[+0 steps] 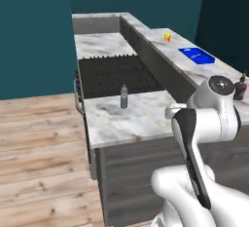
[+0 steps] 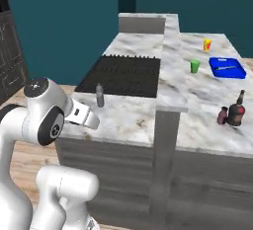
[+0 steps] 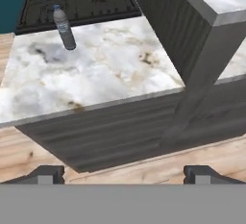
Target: Place the drinks on the dining counter in a tight cluster.
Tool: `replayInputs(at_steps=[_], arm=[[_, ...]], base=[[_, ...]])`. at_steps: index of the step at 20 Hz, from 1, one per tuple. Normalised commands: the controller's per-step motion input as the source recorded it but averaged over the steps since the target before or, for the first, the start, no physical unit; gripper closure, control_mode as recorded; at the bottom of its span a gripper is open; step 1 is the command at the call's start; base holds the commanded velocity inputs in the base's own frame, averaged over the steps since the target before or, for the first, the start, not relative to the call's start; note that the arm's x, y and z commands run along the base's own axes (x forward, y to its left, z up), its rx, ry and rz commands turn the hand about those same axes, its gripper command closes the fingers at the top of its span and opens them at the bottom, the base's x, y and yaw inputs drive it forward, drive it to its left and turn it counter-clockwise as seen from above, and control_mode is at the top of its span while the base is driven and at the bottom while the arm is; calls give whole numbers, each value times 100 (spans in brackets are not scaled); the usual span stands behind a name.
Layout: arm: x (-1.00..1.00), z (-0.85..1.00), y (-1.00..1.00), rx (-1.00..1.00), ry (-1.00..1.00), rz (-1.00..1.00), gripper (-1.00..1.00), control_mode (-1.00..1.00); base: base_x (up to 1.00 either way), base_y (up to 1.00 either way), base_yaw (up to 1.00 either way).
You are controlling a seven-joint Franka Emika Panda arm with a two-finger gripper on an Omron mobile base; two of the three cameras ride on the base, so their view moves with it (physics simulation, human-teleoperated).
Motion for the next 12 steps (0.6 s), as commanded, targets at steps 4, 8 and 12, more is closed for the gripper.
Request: replayInputs(at_steps=[4, 8, 12], arm=[[0, 0, 0, 0, 0, 0, -100, 100], [0, 0, 0, 0, 0, 0, -100, 100], [0, 0, 0, 0, 0, 0, -100, 100]], base=[[-3, 36, -63], [-15, 35, -66], [0, 69, -65]])
